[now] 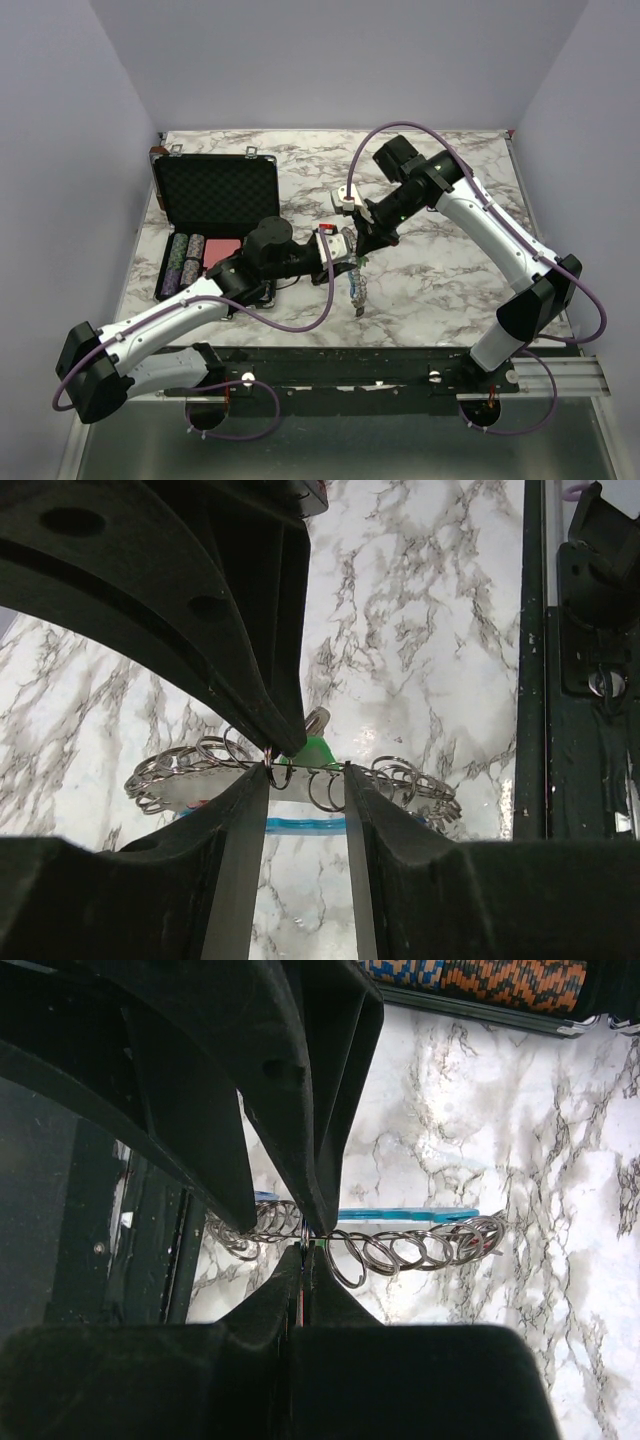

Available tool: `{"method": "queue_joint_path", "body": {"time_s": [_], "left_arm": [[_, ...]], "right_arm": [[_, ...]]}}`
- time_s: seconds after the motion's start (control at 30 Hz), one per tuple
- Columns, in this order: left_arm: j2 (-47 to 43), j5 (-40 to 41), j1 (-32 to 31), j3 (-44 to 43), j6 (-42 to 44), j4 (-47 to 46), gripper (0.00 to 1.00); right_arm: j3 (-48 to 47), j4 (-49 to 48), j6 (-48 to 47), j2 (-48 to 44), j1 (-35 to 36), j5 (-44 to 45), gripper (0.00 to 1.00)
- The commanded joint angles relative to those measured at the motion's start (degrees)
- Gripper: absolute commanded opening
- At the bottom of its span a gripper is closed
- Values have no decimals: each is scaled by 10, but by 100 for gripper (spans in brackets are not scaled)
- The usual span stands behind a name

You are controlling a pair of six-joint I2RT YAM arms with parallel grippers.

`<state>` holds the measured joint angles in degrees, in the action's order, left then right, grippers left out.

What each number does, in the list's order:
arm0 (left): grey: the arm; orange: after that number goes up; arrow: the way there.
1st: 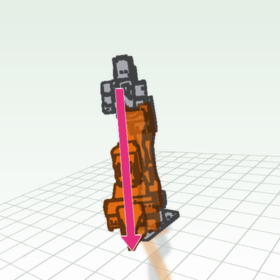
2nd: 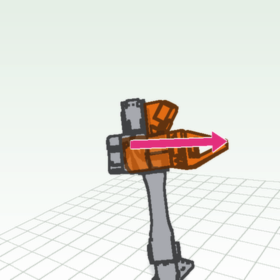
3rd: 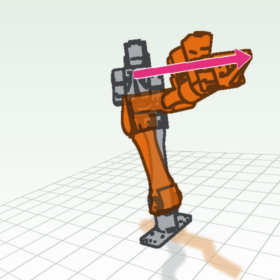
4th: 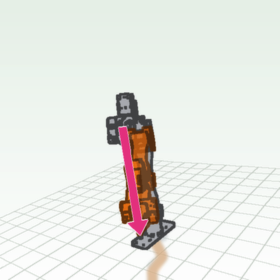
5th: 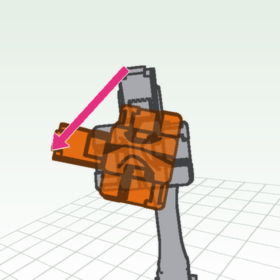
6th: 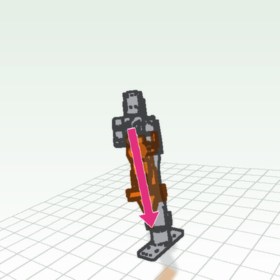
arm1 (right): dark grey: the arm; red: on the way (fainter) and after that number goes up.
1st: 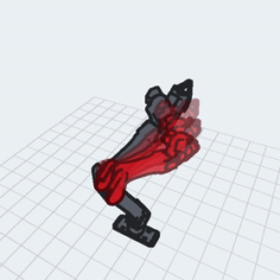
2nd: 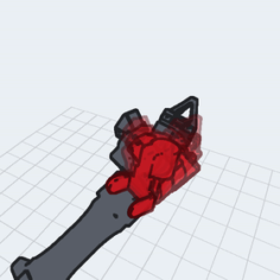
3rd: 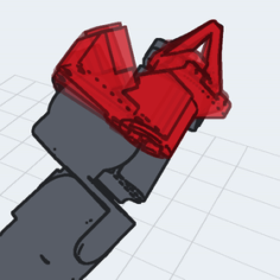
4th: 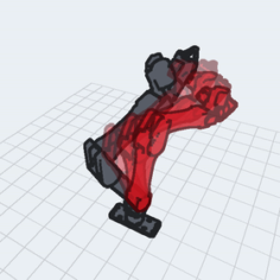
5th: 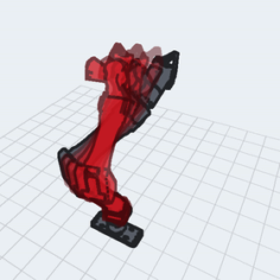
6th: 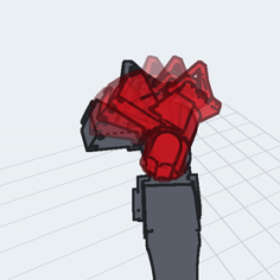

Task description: Put the keys on the keyring

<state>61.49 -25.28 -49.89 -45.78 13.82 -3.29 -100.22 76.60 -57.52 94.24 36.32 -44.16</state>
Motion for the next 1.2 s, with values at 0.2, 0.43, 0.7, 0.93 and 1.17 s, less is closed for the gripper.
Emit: {"method": "queue_joint_path", "body": {"time_s": [0.2,0.43,0.7,0.93,1.17], "left_arm": [[12,9,1,-26,15,7,41],[22,20,1,-38,12,10,33],[27,25,1,-44,9,15,0],[-13,47,2,5,-20,-53,0],[-57,61,12,81,-129,-187,0]], "right_arm": [[-18,38,-8,8,2,-16,0],[-16,40,-11,8,2,-19,0],[-16,41,-11,9,2,-20,0],[-1,27,-1,2,2,-18,4],[53,-25,34,-22,1,-48,12]]}}
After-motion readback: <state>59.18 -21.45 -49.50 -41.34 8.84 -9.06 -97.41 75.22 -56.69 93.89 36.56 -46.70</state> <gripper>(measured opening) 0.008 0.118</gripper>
